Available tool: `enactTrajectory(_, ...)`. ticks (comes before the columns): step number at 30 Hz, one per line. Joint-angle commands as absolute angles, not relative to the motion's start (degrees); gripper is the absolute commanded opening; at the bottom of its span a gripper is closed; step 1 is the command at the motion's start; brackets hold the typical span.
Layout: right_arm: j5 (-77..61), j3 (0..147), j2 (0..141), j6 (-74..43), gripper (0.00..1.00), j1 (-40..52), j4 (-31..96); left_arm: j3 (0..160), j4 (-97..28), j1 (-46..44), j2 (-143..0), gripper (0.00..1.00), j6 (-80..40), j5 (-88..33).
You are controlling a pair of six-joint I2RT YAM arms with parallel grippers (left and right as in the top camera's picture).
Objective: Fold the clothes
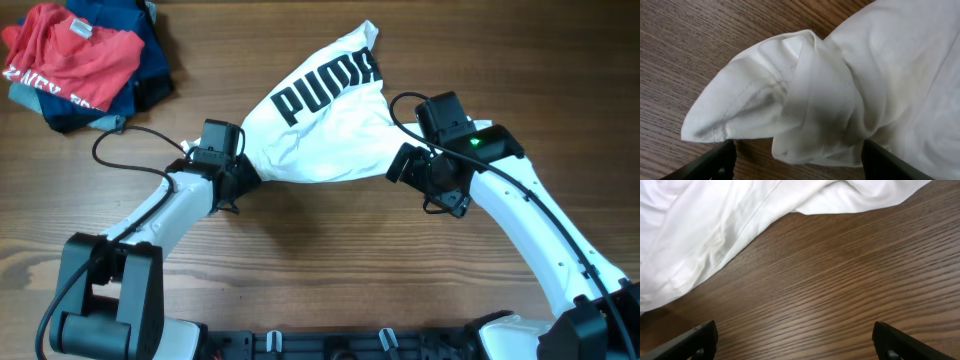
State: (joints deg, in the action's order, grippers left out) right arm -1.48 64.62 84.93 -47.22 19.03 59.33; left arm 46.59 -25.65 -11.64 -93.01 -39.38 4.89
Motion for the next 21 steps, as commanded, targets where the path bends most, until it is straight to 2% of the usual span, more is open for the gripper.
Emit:
enactTrajectory(1,-1.91,64.36,85.17,-46.50,1.00,19.05,59.57,47.16,-25.50,-11.33,-93.56,0.80,-39.92,6.09)
enactTrajectory(13,-1.89,64.36,85.17,-46.50,1.00,19.05,59.13,47.16,-24.80,-11.33,-97.73,0.79,-39.90,6.09)
enactTrajectory(14,-1.89,64.36,85.17,-46.48,1.00,19.05,59.07,47.16,-24.60,-11.33,-97.73,0.77,-39.90,6.09)
enactTrajectory(16,-1.89,64.36,85.17,-46.48,1.00,19.05,59.09,47.16,-24.60,-11.33,-97.73,0.63,-39.90,6.09)
enactTrajectory(18,-1.89,64.36,85.17,-46.48,1.00,19.05,59.09,47.16,-24.69,-11.33,-97.73,0.56,-39.90,6.04)
enactTrajectory(21,-1.89,64.36,85.17,-46.48,1.00,19.05,59.13,47.18,-25.28,-11.33,-97.71,0.34,-39.90,6.02)
